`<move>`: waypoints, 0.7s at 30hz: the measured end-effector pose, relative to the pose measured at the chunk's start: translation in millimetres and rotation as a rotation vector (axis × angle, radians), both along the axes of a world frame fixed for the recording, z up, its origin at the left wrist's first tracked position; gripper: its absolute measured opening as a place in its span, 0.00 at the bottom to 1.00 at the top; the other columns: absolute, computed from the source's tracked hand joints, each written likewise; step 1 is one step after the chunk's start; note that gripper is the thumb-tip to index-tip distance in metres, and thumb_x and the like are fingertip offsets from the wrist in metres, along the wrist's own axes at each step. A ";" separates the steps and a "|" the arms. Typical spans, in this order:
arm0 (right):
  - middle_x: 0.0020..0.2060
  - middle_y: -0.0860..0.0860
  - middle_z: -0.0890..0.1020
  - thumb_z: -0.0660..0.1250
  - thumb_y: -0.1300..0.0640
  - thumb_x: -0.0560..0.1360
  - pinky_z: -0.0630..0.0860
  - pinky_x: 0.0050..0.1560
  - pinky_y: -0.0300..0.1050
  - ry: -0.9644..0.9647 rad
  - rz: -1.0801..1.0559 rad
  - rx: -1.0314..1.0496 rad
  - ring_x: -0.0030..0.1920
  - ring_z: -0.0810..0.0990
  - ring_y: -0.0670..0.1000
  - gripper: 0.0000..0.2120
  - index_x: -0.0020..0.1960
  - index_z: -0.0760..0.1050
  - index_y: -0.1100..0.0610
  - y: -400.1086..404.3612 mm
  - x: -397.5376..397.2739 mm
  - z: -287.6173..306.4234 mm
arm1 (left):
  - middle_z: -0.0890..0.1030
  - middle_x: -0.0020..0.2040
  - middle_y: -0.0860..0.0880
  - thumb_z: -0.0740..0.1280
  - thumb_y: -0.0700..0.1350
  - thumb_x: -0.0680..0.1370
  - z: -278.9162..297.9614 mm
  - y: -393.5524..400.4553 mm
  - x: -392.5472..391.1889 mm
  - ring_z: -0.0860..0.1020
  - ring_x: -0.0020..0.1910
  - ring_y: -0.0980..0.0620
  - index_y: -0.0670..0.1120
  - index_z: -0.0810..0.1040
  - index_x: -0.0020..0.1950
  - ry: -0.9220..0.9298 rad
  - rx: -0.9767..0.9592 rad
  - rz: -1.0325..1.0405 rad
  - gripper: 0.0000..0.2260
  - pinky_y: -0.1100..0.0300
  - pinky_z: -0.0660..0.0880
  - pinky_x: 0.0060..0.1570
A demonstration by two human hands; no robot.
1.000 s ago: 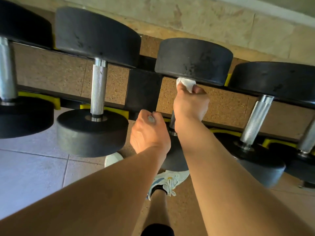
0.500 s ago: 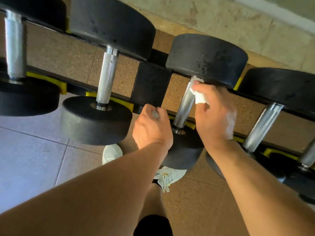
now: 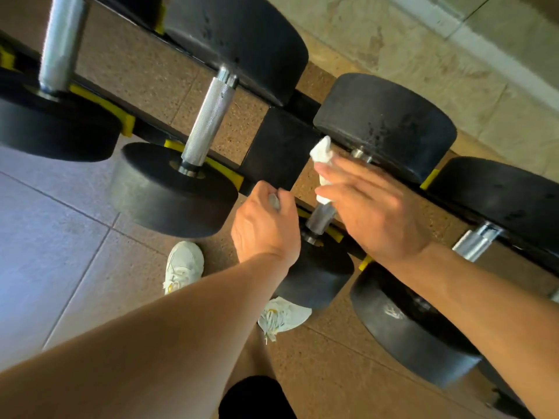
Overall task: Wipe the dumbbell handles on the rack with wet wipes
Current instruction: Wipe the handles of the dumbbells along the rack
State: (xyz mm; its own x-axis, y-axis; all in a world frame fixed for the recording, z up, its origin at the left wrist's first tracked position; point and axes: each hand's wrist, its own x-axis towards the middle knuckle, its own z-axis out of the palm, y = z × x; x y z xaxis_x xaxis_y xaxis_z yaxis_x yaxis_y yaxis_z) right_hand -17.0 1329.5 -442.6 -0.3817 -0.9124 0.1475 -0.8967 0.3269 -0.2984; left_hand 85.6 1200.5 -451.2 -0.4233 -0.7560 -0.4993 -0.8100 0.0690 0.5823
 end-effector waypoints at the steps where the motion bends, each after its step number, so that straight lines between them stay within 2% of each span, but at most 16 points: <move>1: 0.63 0.59 0.80 0.67 0.63 0.79 0.71 0.70 0.53 0.012 -0.051 0.032 0.69 0.74 0.56 0.09 0.58 0.81 0.60 -2.1 -5.3 -3.9 | 0.76 0.36 0.54 0.59 0.53 0.80 -0.9 -0.1 0.4 0.76 0.38 0.55 0.53 0.72 0.42 0.007 0.003 0.003 0.09 0.50 0.76 0.43; 3: 0.62 0.60 0.81 0.64 0.58 0.81 0.67 0.73 0.52 -0.025 -0.126 0.141 0.70 0.73 0.57 0.10 0.58 0.80 0.59 -1.6 -3.0 -11.5 | 0.77 0.36 0.53 0.59 0.54 0.80 -1.8 -0.1 1.2 0.77 0.38 0.53 0.53 0.73 0.42 0.015 -0.002 0.002 0.09 0.47 0.77 0.46; 5: 0.61 0.61 0.81 0.64 0.59 0.81 0.71 0.70 0.53 -0.100 -0.051 0.221 0.68 0.76 0.58 0.09 0.57 0.80 0.59 4.5 14.2 -16.3 | 0.77 0.36 0.53 0.59 0.54 0.80 -1.7 0.0 1.3 0.77 0.39 0.50 0.53 0.72 0.42 0.024 -0.017 0.006 0.10 0.47 0.76 0.46; 7: 0.59 0.58 0.83 0.66 0.61 0.80 0.75 0.67 0.49 -0.255 0.084 0.225 0.65 0.79 0.56 0.08 0.57 0.81 0.60 9.2 32.5 -11.4 | 0.77 0.37 0.52 0.58 0.55 0.80 -1.1 -0.4 1.7 0.77 0.40 0.48 0.52 0.73 0.42 0.018 -0.037 0.012 0.11 0.48 0.75 0.46; 8: 0.58 0.56 0.84 0.66 0.61 0.79 0.74 0.67 0.45 -0.368 0.066 0.178 0.63 0.80 0.52 0.08 0.56 0.82 0.59 10.1 37.3 -6.9 | 0.77 0.37 0.52 0.58 0.55 0.81 -0.7 -0.5 2.2 0.77 0.40 0.48 0.52 0.73 0.43 0.012 -0.046 0.013 0.11 0.49 0.74 0.45; 11: 0.57 0.47 0.84 0.70 0.58 0.78 0.76 0.59 0.37 -0.663 -0.336 -0.035 0.60 0.80 0.42 0.08 0.56 0.84 0.54 9.2 43.8 14.8 | 0.75 0.35 0.54 0.56 0.55 0.83 0.9 0.8 2.1 0.74 0.35 0.56 0.51 0.73 0.44 0.023 -0.063 -0.009 0.12 0.55 0.66 0.38; 13: 0.57 0.46 0.83 0.71 0.55 0.76 0.77 0.53 0.33 -0.722 -0.587 -0.163 0.58 0.80 0.43 0.10 0.57 0.83 0.51 2.2 50.9 27.0 | 0.74 0.33 0.53 0.55 0.55 0.84 3.1 -0.1 1.6 0.72 0.33 0.58 0.50 0.72 0.42 0.030 -0.067 -0.035 0.15 0.57 0.63 0.34; 15: 0.54 0.48 0.83 0.70 0.54 0.77 0.80 0.51 0.39 -0.848 -0.765 -0.296 0.55 0.83 0.46 0.11 0.58 0.83 0.52 -5.2 56.3 34.7 | 0.73 0.32 0.52 0.55 0.56 0.84 4.6 -1.6 0.3 0.71 0.33 0.56 0.48 0.72 0.39 0.041 -0.054 -0.091 0.19 0.56 0.62 0.32; 17: 0.53 0.47 0.85 0.70 0.58 0.78 0.82 0.50 0.45 -1.033 -0.922 -0.409 0.54 0.84 0.47 0.11 0.59 0.83 0.51 -12.7 61.4 44.2 | 0.73 0.30 0.50 0.55 0.58 0.83 9.0 -3.4 2.0 0.71 0.31 0.54 0.47 0.72 0.35 0.100 -0.002 -0.129 0.22 0.56 0.64 0.32; 19: 0.51 0.45 0.85 0.71 0.60 0.77 0.82 0.50 0.45 -1.054 -0.980 -0.451 0.53 0.84 0.45 0.11 0.58 0.83 0.50 -19.6 65.0 54.7 | 0.71 0.26 0.52 0.56 0.58 0.83 23.8 -6.8 2.1 0.70 0.29 0.54 0.49 0.70 0.30 0.201 0.136 -0.129 0.24 0.60 0.64 0.31; 21: 0.48 0.46 0.86 0.74 0.64 0.74 0.82 0.49 0.44 -1.100 -1.016 -0.497 0.51 0.85 0.45 0.13 0.55 0.82 0.50 -26.7 70.4 62.0 | 0.71 0.24 0.55 0.59 0.58 0.82 39.9 -11.3 3.4 0.70 0.27 0.58 0.50 0.73 0.29 0.283 0.322 -0.120 0.24 0.65 0.64 0.29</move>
State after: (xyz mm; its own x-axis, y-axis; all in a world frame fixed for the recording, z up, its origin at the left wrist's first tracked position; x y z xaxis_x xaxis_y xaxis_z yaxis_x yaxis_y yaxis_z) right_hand 53.4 1302.8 -380.6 -0.8976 -0.1656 -0.4085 0.3465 0.3080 -0.8861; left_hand 89.0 1189.1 -411.3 -0.6526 -0.5178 -0.5531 -0.6128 -0.0686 0.7872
